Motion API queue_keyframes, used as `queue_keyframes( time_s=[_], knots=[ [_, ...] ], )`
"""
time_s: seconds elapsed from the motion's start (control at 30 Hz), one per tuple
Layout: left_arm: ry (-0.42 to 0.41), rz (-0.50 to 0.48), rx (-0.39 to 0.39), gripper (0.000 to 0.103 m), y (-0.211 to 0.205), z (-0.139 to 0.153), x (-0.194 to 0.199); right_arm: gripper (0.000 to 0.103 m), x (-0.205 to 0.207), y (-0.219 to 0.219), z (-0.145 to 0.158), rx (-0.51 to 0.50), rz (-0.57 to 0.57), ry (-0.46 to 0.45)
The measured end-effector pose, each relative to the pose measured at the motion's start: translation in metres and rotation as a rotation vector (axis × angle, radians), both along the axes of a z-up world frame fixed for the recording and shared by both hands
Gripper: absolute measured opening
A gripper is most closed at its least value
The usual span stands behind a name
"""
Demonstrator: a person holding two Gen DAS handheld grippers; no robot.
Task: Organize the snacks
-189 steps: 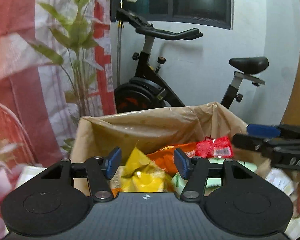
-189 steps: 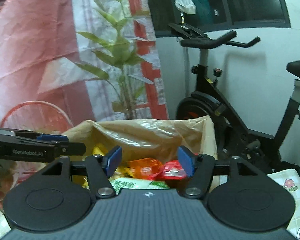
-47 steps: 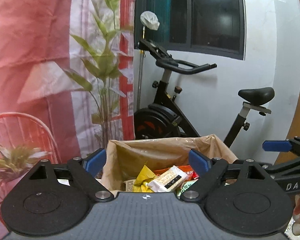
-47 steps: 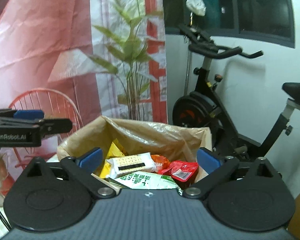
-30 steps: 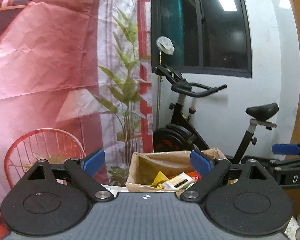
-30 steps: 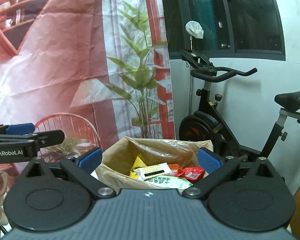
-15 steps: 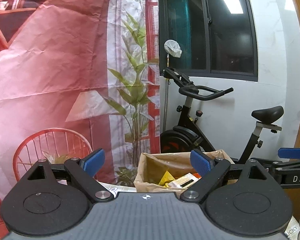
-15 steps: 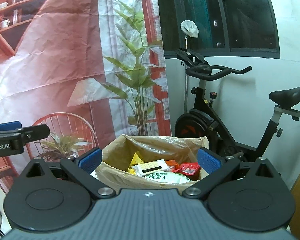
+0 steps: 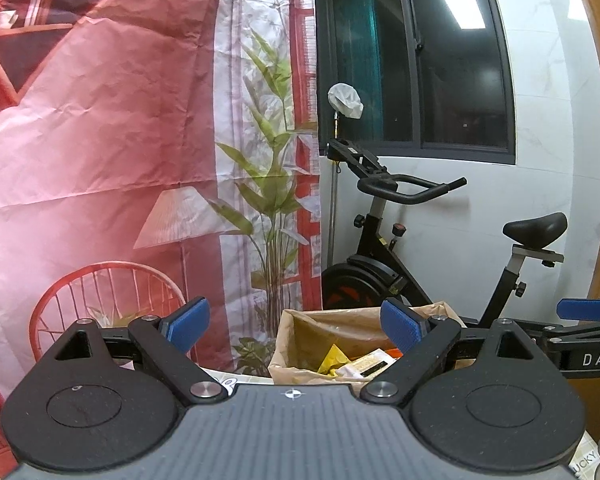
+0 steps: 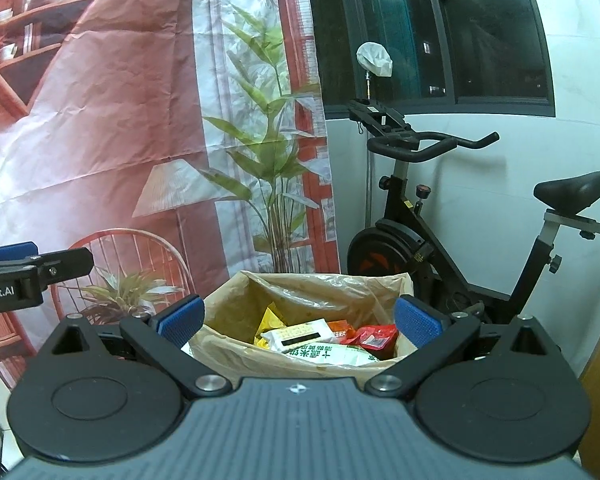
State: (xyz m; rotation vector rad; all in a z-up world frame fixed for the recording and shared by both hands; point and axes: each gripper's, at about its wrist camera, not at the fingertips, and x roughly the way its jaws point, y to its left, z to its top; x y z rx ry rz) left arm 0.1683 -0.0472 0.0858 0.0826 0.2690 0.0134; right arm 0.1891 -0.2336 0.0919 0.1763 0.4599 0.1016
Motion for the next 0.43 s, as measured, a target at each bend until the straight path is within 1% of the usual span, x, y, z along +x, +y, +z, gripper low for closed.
queue_keyframes(
  time_s=[0.3,0.43],
  knots=[
    [0.000,-0.007,-0.003,0.094,-0.0005,0.0002,-0.0010,0.103,-0.0022,-0.0015,0.0001,0.004,-0.004,0.002],
    [0.017,-0.012,-0.018,0.094,0.0026,-0.0006,0.0009,0.103,-0.0024,-0.0015,-0.0001,0.004,-0.005,0.002]
  ],
)
